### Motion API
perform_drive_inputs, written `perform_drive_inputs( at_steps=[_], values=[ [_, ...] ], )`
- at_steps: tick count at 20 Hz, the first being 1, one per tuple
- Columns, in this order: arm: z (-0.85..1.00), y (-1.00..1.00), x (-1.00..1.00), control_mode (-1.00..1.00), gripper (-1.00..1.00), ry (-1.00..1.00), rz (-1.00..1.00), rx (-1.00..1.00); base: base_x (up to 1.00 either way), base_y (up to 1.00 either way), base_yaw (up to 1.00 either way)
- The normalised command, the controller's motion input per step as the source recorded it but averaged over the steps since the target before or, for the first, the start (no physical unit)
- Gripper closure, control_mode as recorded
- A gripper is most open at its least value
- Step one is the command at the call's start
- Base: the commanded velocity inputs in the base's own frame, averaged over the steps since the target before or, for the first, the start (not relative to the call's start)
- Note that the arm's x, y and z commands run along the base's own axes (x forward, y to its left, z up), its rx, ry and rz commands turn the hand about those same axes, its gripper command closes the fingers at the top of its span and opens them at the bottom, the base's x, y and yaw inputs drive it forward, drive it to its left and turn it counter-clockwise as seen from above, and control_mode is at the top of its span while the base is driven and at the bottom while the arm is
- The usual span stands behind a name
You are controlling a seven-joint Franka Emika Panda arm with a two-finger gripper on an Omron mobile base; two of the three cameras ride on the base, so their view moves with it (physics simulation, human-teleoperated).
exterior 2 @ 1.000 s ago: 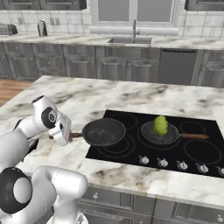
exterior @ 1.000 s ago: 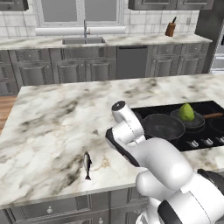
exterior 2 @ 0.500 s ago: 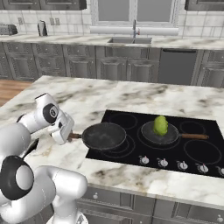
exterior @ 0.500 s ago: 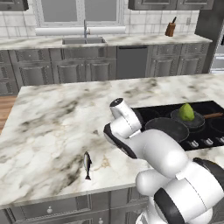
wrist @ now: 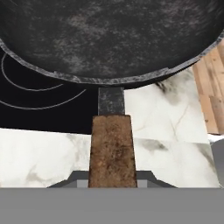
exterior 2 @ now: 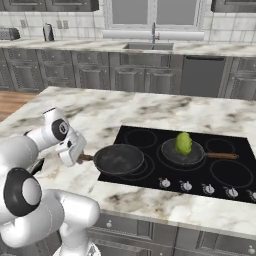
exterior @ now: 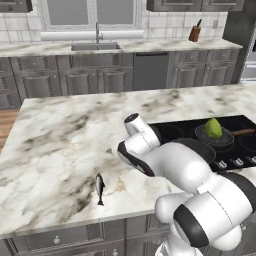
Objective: Place both pans onto different burners. Then place the lettuce and the fish on different pans.
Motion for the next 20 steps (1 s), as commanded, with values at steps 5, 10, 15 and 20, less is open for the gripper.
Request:
perform_drive_inputs(
  at_steps=[5, 10, 15, 20],
  values=[
    [-0.23, -0.03, 0.13, -1.00, 1.00, 0.00, 0.00, 0.00, 0.00, 0.00, 0.00],
    [-0.22, -0.18, 0.14, -1.00, 1.00, 0.00, 0.00, 0.00, 0.00, 0.00, 0.00],
    [-0.17, -0.07, 0.21, -1.00, 1.00, 0.00, 0.00, 0.00, 0.00, 0.00, 0.00],
    [-0.14, 0.00, 0.31, -1.00, 1.00, 0.00, 0.00, 0.00, 0.00, 0.00, 0.00]
  ],
)
